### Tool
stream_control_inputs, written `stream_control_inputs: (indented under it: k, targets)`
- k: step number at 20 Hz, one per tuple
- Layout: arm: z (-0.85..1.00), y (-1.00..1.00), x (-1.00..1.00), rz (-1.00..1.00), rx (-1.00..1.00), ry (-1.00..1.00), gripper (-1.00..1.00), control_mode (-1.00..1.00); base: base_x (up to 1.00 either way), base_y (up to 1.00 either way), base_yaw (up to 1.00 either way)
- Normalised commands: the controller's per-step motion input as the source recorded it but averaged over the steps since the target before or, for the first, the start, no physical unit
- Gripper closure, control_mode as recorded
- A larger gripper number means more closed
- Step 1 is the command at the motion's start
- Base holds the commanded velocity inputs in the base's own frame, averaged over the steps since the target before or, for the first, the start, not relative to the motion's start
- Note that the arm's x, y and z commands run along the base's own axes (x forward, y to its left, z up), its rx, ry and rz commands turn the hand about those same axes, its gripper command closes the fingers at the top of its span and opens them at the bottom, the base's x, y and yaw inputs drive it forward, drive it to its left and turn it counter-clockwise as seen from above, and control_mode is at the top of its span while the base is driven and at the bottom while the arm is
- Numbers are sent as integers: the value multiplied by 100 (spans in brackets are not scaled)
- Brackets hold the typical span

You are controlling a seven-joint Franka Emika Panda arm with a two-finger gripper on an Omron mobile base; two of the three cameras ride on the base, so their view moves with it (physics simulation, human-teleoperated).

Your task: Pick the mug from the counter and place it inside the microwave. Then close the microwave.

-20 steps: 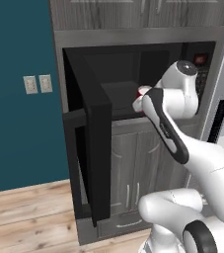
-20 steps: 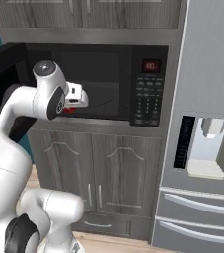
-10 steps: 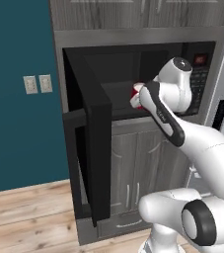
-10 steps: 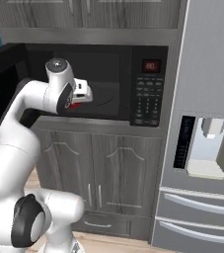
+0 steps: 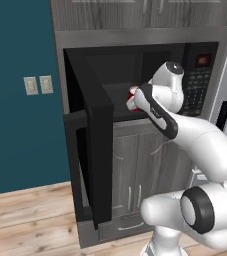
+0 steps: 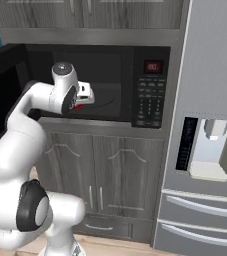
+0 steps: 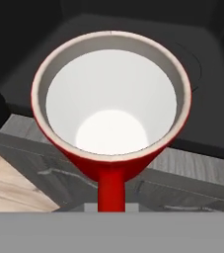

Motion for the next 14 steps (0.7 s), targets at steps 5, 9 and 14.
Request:
stream_control_inputs:
  k: [5, 9, 14]
  targets:
    - [-19, 14, 33, 0, 0, 0, 100, -100, 0, 0, 0]
    - [-1, 16, 41, 0, 0, 0, 100, -100, 0, 0, 0]
    - [-2, 13, 54, 0, 0, 0, 100, -100, 0, 0, 0]
